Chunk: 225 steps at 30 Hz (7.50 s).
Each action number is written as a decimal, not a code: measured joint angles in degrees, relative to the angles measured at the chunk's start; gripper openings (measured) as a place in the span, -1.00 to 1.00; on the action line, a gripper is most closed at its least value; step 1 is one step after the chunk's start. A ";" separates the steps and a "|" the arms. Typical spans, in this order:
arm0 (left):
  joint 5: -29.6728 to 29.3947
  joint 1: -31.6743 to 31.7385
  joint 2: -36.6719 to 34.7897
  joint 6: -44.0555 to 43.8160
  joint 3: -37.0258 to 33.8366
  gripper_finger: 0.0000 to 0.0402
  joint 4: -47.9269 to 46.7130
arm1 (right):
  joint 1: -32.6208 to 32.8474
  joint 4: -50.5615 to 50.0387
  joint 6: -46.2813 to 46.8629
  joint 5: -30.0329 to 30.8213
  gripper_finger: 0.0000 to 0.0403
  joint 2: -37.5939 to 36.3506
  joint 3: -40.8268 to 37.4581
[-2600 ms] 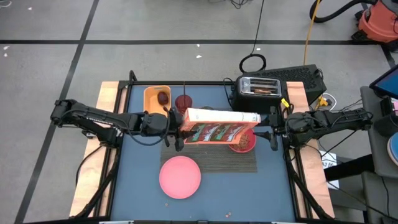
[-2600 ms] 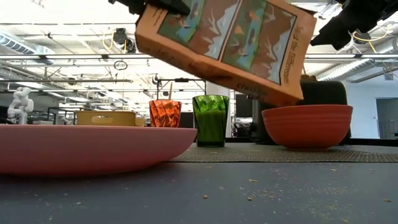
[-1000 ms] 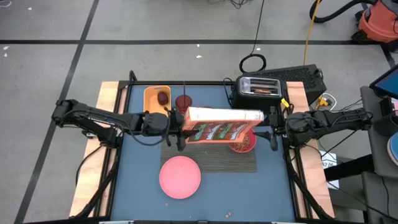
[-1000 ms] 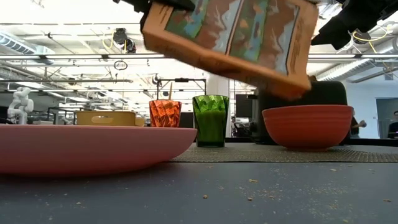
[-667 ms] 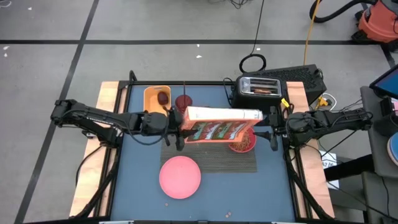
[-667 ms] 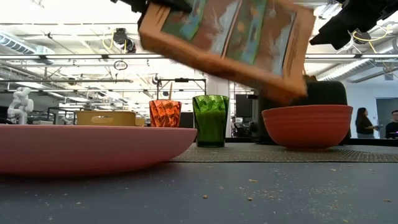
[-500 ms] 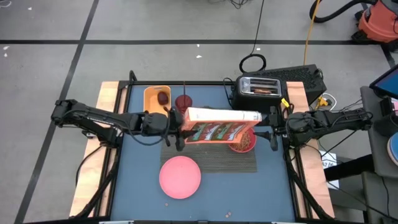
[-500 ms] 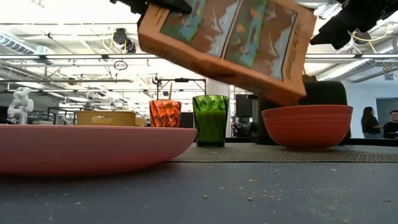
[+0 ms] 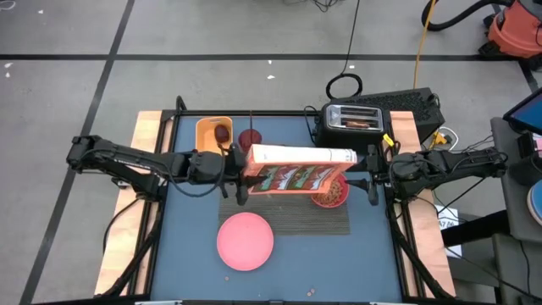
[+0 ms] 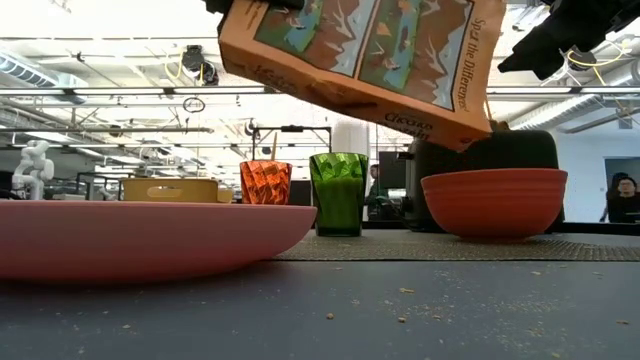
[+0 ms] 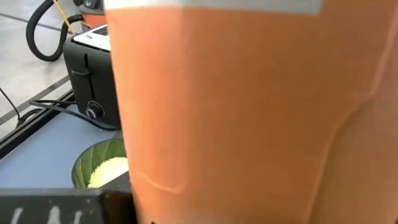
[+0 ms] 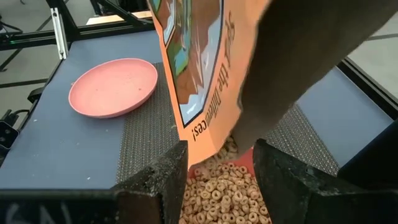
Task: Arrange a breakfast setting
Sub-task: Pour the cereal from the cereal box into the pink bowl
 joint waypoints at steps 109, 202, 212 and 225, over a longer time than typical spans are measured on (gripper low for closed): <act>0.00 -1.22 -14.85 13.51 -0.02 -0.03 22.18 | -0.43 69.32 -4.90 -5.83 0.09 27.83 0.02; -1.44 -0.36 2.38 6.94 -0.07 0.10 37.09 | -3.10 107.43 -12.65 -5.74 -0.56 47.34 0.04; -1.56 -0.28 2.38 8.50 -0.07 0.11 37.20 | -3.10 107.42 -12.70 -5.88 -0.55 47.36 0.04; -2.26 -0.22 2.30 11.53 -0.04 0.81 36.11 | -3.05 106.38 -12.72 -6.06 -0.56 46.67 0.04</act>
